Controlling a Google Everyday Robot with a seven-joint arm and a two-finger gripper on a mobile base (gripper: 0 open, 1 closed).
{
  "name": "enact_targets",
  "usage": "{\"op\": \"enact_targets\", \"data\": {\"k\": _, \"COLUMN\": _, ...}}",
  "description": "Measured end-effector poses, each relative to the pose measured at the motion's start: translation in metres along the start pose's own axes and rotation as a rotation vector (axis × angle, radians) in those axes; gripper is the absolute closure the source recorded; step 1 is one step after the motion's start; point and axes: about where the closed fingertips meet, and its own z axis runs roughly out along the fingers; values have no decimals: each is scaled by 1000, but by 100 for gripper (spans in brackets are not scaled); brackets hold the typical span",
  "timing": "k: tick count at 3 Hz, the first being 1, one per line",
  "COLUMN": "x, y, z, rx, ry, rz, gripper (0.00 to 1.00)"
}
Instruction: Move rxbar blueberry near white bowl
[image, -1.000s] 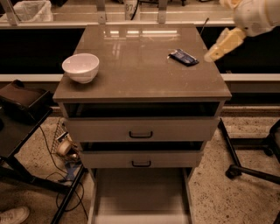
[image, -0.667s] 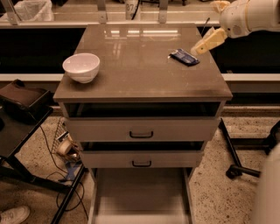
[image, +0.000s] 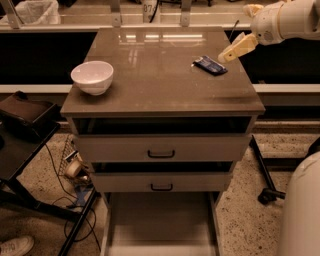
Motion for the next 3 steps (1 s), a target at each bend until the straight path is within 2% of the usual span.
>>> {"op": "enact_targets", "data": {"k": 1, "x": 27, "y": -16, "z": 18, "rx": 47, "ry": 18, "rz": 105, "gripper": 0}}
{"op": "enact_targets", "data": {"k": 2, "x": 63, "y": -17, "z": 45, "rx": 44, "ry": -3, "rz": 261, "gripper": 0}}
{"op": "enact_targets", "data": {"k": 3, "x": 85, "y": 6, "z": 75, "rx": -33, "ry": -46, "rz": 380, "gripper": 3}}
